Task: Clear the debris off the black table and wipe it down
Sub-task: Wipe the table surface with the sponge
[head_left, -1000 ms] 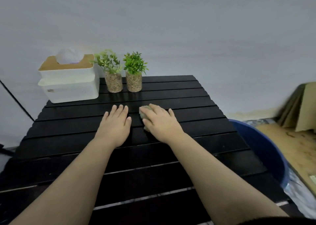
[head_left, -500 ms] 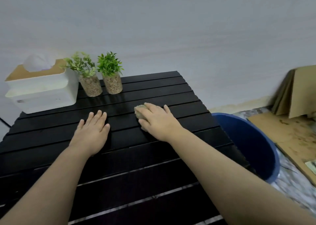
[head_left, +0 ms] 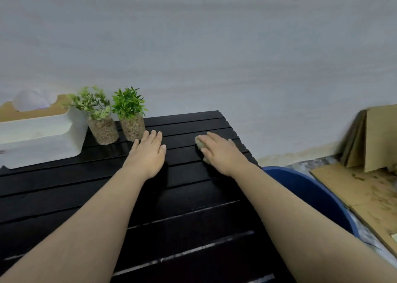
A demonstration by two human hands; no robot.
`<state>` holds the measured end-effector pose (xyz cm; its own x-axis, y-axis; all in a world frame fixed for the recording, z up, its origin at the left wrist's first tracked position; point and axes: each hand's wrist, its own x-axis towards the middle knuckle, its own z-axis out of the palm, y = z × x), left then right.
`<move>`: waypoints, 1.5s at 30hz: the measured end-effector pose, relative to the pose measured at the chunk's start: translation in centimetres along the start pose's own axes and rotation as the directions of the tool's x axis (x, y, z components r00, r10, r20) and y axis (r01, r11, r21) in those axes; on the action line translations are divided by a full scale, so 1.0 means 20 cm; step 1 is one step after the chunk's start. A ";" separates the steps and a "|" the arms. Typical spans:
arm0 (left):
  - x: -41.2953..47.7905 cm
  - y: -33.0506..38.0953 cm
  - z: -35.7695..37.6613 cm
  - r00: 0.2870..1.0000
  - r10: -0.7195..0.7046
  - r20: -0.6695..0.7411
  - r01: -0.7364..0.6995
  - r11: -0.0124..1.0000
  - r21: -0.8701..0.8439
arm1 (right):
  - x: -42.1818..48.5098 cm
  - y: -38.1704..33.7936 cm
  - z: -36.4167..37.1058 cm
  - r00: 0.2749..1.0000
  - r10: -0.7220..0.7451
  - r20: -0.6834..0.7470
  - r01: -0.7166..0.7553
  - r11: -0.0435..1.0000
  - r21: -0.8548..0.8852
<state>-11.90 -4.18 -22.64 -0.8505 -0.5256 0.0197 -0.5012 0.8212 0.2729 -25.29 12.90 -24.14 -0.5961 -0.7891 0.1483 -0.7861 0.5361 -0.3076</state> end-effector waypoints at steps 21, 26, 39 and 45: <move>0.01 -0.15 0.09 1.000 -0.001 0.006 0.000 1.000 0.027 | 0.63 -0.34 0.23 1.000 -0.018 -0.011 0.018 1.000 0.010; 0.03 -0.15 0.09 1.000 -0.014 -0.002 0.014 0.999 0.033 | 0.62 -0.03 0.05 0.961 0.276 -0.007 -0.276 0.961 0.011; -0.21 -0.01 -0.03 1.000 -0.020 -0.003 0.019 0.980 -0.196 | -0.14 0.09 -0.11 0.964 0.267 -0.001 -0.267 0.962 -0.057; -0.83 0.15 0.05 0.999 0.013 -0.049 -0.024 0.975 -0.223 | -0.75 -0.30 -0.01 0.988 -0.149 0.040 0.148 0.989 0.030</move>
<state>0.48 7.18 -23.21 -0.8484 -0.5247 0.0701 -0.4324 0.7633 0.4800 -11.66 21.59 -24.22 -0.4656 -0.8714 0.1546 -0.8603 0.4046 -0.3102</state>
